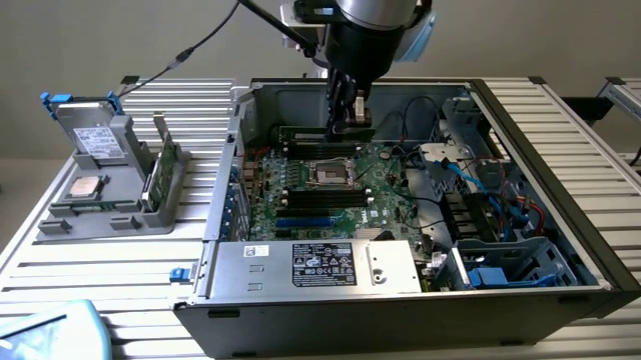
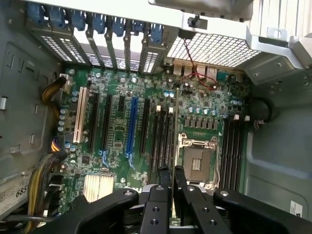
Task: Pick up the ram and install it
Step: 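Pick up the ram and move it above insertion slot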
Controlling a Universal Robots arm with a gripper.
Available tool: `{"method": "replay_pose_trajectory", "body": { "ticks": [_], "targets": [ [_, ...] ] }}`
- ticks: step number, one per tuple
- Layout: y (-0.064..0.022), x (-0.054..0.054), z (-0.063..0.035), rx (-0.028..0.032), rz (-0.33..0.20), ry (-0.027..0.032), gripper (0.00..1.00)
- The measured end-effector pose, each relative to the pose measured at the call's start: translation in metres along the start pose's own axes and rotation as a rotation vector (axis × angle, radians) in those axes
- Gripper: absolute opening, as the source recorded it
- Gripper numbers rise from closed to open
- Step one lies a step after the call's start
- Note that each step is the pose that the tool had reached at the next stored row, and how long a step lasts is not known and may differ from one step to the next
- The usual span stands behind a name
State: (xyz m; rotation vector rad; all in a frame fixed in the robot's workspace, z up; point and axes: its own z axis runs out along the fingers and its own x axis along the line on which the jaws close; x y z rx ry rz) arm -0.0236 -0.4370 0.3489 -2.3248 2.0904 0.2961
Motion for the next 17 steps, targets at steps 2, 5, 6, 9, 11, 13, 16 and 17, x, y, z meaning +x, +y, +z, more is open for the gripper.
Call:
{"method": "replay_pose_trajectory", "body": {
  "ticks": [2, 5, 6, 9, 11, 13, 16, 17],
  "targets": [
    [-0.0006, -0.004, 0.0017, 0.0046, 0.0, 0.0023, 0.15],
    [-0.0014, -0.009, 0.0034, 0.0164, -0.001, 0.0099, 0.15],
    [-0.0015, -0.01, 0.0038, 0.0207, -0.001, 0.0135, 0.15],
    [-0.0021, -0.014, 0.005, 0.0322, -0.001, 0.0279, 0.15],
    [-0.0023, -0.016, 0.0058, 0.0388, -0.001, 0.04, 0.15],
    [-0.0025, -0.017, 0.0065, 0.0447, 0.0, 0.0527, 0.15],
    [-0.0027, -0.017, 0.0075, 0.0512, 0.005, 0.065, 0.15],
    [-0.0027, -0.017, 0.008, 0.0536, 0.008, 0.0674, 0.15]
  ]
}}
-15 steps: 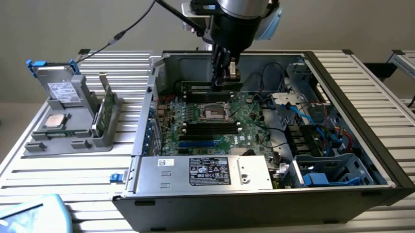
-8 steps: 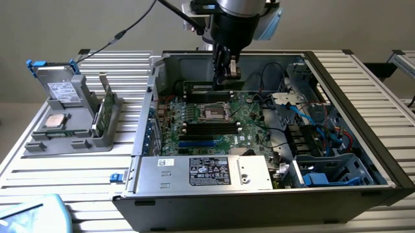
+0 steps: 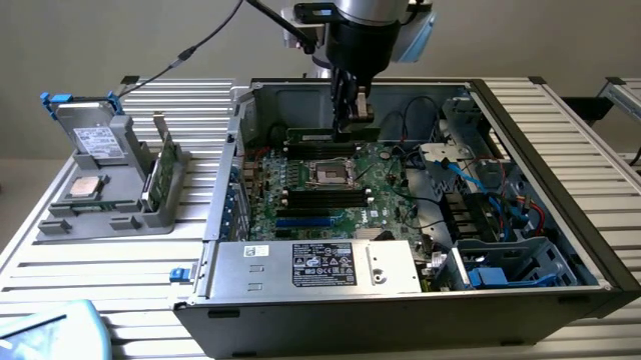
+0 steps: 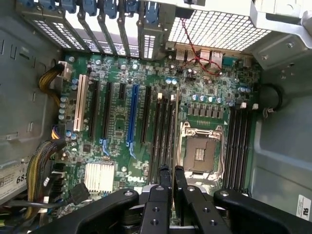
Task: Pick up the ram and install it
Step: 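Pick up the ram and move it above insertion slot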
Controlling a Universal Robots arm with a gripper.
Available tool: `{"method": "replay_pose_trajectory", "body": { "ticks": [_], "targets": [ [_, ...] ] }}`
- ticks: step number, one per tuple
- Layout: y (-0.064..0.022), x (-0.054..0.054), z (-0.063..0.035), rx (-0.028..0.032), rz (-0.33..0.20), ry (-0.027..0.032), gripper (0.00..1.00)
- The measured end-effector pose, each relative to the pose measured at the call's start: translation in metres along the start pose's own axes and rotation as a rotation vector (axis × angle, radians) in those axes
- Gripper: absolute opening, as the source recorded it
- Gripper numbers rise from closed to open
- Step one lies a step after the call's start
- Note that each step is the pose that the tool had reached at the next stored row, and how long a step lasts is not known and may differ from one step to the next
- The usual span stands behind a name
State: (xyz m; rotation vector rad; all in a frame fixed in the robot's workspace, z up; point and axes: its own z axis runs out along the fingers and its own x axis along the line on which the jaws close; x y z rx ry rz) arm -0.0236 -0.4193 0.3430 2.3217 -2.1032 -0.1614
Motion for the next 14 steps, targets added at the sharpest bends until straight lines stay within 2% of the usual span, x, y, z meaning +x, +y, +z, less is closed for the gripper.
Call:
{"method": "replay_pose_trajectory", "body": {
  "ticks": [3, 8, 14],
  "targets": [
    [-0.0001, 0.0, 0.0008, 0.0049, 0.012, 0.0028, 0.15],
    [-0.0002, 0.0001, 0.0028, 0.01, 0.048, 0.0005, 0.15],
    [-0.0004, -0.0009, 0.0034, 0.0113, 0.058, -0.0003, 0.15]
  ]
}}
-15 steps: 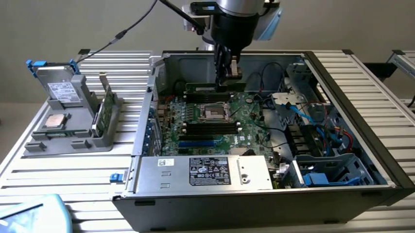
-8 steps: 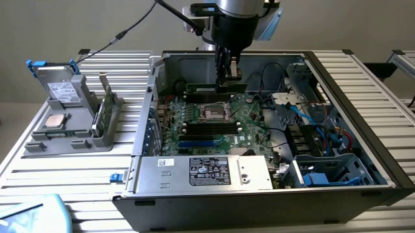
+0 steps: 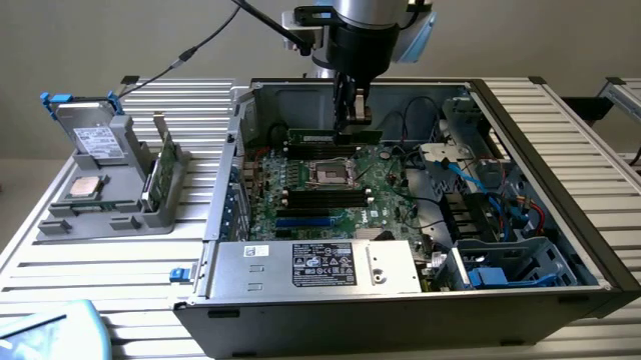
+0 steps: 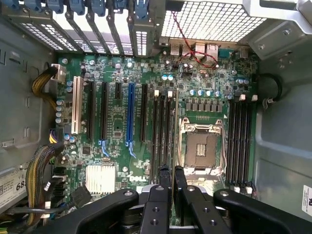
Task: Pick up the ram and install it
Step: 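Pick up the ram and move it above insertion slot, then insert the ram into the slot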
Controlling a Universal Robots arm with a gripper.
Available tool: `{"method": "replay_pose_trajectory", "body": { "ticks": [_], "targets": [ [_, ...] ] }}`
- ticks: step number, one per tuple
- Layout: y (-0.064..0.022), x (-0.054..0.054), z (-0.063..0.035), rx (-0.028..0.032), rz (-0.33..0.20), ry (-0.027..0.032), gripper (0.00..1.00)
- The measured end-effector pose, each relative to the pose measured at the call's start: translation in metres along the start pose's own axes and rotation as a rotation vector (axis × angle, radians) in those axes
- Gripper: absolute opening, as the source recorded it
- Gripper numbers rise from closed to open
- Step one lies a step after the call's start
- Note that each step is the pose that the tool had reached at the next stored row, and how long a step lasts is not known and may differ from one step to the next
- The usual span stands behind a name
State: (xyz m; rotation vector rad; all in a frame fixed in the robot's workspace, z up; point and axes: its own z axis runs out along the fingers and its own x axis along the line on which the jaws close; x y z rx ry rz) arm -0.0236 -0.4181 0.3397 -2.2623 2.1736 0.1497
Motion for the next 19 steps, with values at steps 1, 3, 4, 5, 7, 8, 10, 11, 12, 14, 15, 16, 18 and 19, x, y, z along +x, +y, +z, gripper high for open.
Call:
{"method": "replay_pose_trajectory", "body": {
  "ticks": [1, 3, 4, 5, 7, 8, 10, 11, 12, 14, 15, 16, 18, 19],
  "targets": [
    [0.0, 0.0, 0.0, 0.0, 0.0, 0.0, 0.15],
    [0.0, 0.0, 0.0, 0.0, 0.0, 0.0, 0.15],
    [0.0, 0.0, 0.0, 0.0, 0.0, 0.0, 0.15],
    [0.0, 0.0, 0.0, 0.0, 0.0, 0.0, 0.15],
    [0.0, 0.0, 0.0, 0.0, 0.0, 0.0, 0.15],
    [0.0, 0.0, 0.0, 0.0, 0.0, 0.0, 0.15],
    [0.0, 0.0, 0.0, -0.0001, 0.0, 0.0, 0.15],
    [0.0, 0.0, 0.0, 0.0, 0.0, 0.0, 0.15],
    [0.0, 0.0, 0.0, -0.0001, 0.0, 0.0, 0.15],
    [-0.0002, -0.001, 0.0015, 0.0, 0.0, 0.0017, 0.15],
    [-0.0003, -0.002, 0.0033, -0.0001, 0.001, 0.0021, 0.15],
    [-0.0005, -0.003, 0.0052, -0.0001, 0.001, 0.0021, 0.15],
    [-0.0009, -0.008, 0.0093, 0.0, 0.002, 0.0019, 0.15],
    [-0.0011, -0.01, 0.0112, 0.0, 0.002, 0.0019, 0.15]
  ]
}}
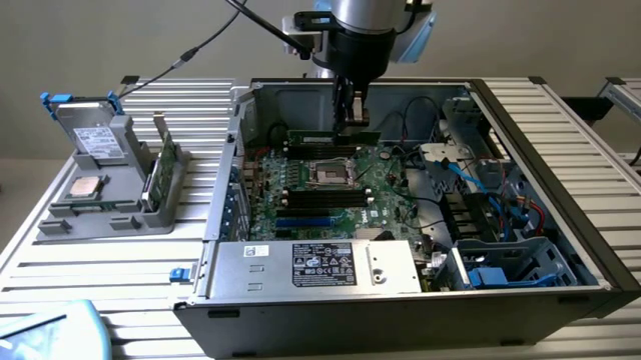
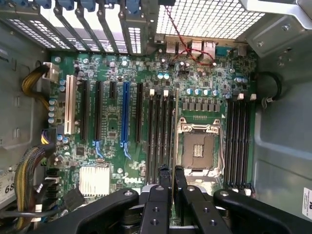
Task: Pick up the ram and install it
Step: 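Insert the ram into the slot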
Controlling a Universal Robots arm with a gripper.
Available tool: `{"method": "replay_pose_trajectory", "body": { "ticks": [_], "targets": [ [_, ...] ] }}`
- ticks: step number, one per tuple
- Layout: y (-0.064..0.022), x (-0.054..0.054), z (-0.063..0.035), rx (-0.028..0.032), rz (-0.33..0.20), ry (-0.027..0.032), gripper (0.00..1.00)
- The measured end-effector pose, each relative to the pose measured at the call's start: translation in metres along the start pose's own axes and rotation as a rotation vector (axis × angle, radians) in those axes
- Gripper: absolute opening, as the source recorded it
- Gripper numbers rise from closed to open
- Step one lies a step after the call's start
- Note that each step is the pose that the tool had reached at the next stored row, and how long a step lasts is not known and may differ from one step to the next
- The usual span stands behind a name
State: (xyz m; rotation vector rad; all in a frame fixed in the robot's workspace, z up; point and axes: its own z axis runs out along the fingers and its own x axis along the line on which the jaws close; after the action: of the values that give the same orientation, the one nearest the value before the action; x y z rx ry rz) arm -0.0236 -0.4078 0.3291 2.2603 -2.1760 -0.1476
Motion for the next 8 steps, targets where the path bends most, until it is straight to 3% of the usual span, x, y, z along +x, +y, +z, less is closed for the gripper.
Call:
{"method": "replay_pose_trajectory", "body": {
  "ticks": [8],
  "targets": [
    [-0.0013, -0.004, 0.0163, -0.0001, 0.0, 0.0007, 0.15]
  ]
}}
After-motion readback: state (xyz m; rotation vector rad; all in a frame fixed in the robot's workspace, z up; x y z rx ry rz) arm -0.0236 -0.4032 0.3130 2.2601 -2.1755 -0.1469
